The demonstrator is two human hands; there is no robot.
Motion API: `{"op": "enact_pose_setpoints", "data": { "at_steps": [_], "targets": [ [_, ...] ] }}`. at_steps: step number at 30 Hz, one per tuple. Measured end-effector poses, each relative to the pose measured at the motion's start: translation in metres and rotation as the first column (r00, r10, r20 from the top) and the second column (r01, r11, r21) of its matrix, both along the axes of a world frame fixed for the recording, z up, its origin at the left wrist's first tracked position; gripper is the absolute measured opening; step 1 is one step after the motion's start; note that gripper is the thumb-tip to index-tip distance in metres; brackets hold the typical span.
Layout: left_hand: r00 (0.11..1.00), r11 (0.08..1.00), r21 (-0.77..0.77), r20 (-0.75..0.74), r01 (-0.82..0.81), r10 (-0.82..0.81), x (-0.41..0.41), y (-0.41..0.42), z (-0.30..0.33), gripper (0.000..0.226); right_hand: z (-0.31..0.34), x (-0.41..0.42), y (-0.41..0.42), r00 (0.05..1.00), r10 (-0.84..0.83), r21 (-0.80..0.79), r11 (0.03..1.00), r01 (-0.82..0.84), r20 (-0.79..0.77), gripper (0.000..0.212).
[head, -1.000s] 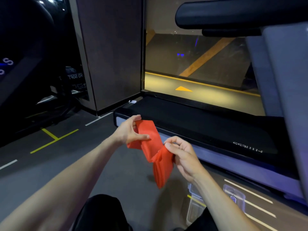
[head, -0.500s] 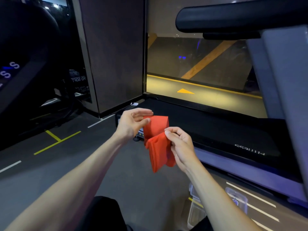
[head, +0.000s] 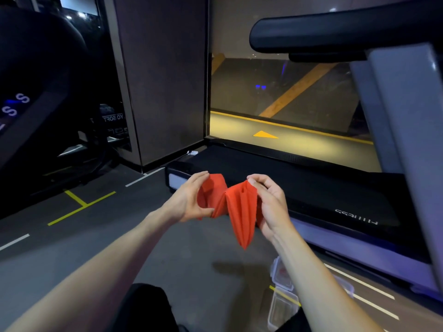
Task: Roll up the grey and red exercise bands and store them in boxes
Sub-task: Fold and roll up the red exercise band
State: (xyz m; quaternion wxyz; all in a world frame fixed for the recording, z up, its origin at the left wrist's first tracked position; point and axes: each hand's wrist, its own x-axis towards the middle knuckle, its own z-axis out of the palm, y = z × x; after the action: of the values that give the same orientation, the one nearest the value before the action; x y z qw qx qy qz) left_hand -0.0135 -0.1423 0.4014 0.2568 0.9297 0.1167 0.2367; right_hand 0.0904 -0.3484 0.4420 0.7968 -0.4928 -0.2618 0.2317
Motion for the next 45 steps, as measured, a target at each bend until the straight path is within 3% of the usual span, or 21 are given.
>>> {"op": "enact_pose_setpoints", "data": {
  "at_steps": [3,8,10,12,14,23,27,31,40,45],
  "targets": [
    [0.998,0.996,-0.084,0.055,-0.03,0.034,-0.001,-0.002,0.001,0.103,-0.003,-0.002,0.0,1.0,0.014,-0.006,1.0,-0.014,-0.001,0.008],
    [1.0,1.0,0.02,-0.011,0.008,-0.008,0.0,-0.005,0.002,0.11,-0.007,-0.004,0.001,1.0,0.012,-0.006,1.0,-0.012,-0.015,0.008],
    [0.996,0.998,-0.063,0.083,-0.024,0.029,0.002,-0.006,0.003,0.089,-0.009,-0.004,0.002,1.0,-0.012,-0.025,1.0,0.011,-0.027,0.009],
    [0.976,0.97,-0.243,0.209,-0.01,0.063,0.005,-0.008,0.007,0.048,-0.011,-0.004,0.005,0.998,-0.052,-0.038,0.998,0.05,-0.04,0.008],
    [0.962,0.918,-0.395,0.263,0.034,0.077,0.007,-0.014,0.017,0.03,-0.012,-0.004,0.011,0.994,-0.096,-0.04,0.995,0.094,-0.054,0.007],
    [0.909,0.756,-0.599,0.417,0.263,0.014,0.006,-0.048,0.044,0.024,-0.008,-0.003,0.034,0.908,-0.419,-0.082,0.905,0.417,-0.008,0.004],
    [0.914,0.757,-0.593,0.405,0.275,-0.015,0.006,-0.054,0.04,0.044,-0.007,-0.002,0.038,0.877,-0.479,-0.086,0.873,0.48,0.039,0.005],
    [0.929,0.785,-0.578,0.37,0.222,0.01,0.008,-0.054,0.036,0.061,-0.01,-0.001,0.04,0.864,-0.499,-0.098,0.858,0.504,0.072,0.005],
    [0.907,0.828,-0.548,0.401,0.123,0.13,0.017,-0.058,0.032,0.03,-0.018,0.003,0.048,0.869,-0.492,-0.103,0.863,0.494,0.043,0.007],
    [0.893,0.805,-0.581,0.417,0.12,0.168,0.022,-0.05,0.033,0.023,-0.02,0.014,0.043,0.945,-0.325,-0.066,0.943,0.327,0.043,0.008]
  ]
}}
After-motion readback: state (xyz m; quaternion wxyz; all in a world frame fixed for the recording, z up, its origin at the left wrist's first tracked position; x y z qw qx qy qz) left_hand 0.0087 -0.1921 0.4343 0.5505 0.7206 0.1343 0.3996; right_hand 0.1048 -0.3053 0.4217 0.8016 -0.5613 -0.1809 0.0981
